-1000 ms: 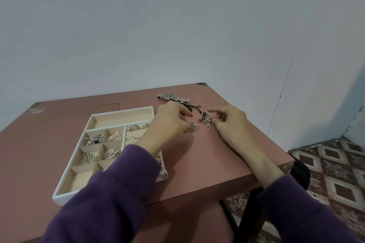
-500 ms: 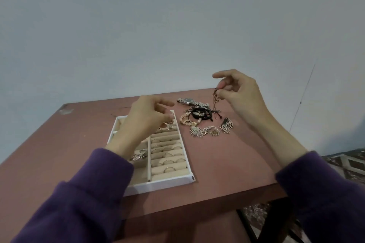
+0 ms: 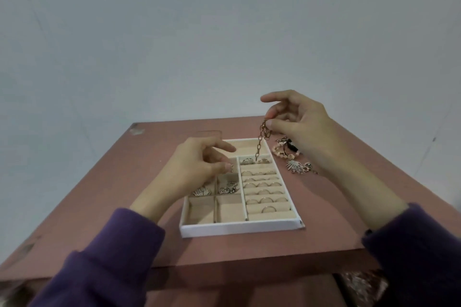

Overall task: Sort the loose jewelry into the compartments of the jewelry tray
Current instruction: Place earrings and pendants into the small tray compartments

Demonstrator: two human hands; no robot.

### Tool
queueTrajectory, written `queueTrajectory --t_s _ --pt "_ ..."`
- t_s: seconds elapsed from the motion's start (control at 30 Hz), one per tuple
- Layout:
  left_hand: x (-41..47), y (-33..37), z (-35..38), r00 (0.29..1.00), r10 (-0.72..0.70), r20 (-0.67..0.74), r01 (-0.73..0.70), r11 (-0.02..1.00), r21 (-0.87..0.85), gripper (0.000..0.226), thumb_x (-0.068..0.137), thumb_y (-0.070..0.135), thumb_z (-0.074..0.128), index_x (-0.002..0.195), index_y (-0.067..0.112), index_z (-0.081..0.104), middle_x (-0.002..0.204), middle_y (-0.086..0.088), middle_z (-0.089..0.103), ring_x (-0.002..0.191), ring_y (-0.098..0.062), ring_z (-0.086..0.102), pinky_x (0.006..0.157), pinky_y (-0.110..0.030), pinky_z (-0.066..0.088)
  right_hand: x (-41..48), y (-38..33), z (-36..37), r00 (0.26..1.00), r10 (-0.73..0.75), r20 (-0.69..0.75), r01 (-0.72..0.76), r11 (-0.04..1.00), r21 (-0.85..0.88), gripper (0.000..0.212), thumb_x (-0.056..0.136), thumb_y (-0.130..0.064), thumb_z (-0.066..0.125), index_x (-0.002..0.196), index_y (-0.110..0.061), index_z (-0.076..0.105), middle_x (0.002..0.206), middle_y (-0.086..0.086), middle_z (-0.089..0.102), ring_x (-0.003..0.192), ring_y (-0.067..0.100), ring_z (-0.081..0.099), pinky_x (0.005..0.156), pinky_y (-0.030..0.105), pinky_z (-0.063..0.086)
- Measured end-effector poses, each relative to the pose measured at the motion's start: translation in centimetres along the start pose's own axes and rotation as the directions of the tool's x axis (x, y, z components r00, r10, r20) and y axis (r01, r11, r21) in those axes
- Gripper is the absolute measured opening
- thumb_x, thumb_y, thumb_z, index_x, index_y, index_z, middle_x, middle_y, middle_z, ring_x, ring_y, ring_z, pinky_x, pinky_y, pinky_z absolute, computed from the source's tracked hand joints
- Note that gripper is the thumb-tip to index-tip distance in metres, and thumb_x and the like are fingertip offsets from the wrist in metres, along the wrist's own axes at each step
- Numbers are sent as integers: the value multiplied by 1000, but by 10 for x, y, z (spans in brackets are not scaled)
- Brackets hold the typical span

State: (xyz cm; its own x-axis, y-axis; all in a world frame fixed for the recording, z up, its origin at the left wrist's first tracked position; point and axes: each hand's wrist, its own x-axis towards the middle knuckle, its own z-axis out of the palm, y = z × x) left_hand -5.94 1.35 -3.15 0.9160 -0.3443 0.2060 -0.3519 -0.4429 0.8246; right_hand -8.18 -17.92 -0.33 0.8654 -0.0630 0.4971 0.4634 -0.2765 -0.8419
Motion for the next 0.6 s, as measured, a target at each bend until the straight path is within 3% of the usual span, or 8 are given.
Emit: queueTrajectory --t_s 0.13,0.27,0.43,0.5,0.6 --pt "-6 -5 0 993 74 91 -92 973 210 21 80 7 67 94 23 68 80 7 73 72 -2 66 68 -13 50 -3 -3 11 1000 5 29 -4 1000 -16 38 80 10 58 106 -17 63 80 1 58 74 16 56 72 19 50" --pt "-7 -10 1 988 91 123 -121 956 268 22 76 5 70 92 21 68 80 4 70 75 -8 65 66 -11 48 -3 -7 16 999 0 38 1 1000 -21 37 80 9 59 105 -18 63 79 0 59 73 14 56 70 16 50" --pt "-8 -11 1 979 137 150 -174 947 269 23 76 4 69 92 20 67 72 8 67 66 4 58 64 -5 43 -3 -13 22 999 -19 46 18 1000 4 38 79 10 60 104 -19 63 77 0 59 72 13 56 73 22 50" --pt "-8 -15 -4 984 149 98 -171 944 281 20 79 12 68 95 24 67 76 11 68 68 4 58 64 -8 45 -4 -16 25 998 -27 65 26 1000 14 38 79 10 60 103 -18 63 77 0 59 72 12 56 74 23 51" --pt "-9 -27 -15 972 176 -154 -131 956 262 15 83 20 64 93 30 67 80 14 68 77 -1 62 67 -10 46 -7 -23 32 992 -39 120 35 999 39 38 80 11 60 103 -18 63 78 1 58 72 12 56 74 22 51"
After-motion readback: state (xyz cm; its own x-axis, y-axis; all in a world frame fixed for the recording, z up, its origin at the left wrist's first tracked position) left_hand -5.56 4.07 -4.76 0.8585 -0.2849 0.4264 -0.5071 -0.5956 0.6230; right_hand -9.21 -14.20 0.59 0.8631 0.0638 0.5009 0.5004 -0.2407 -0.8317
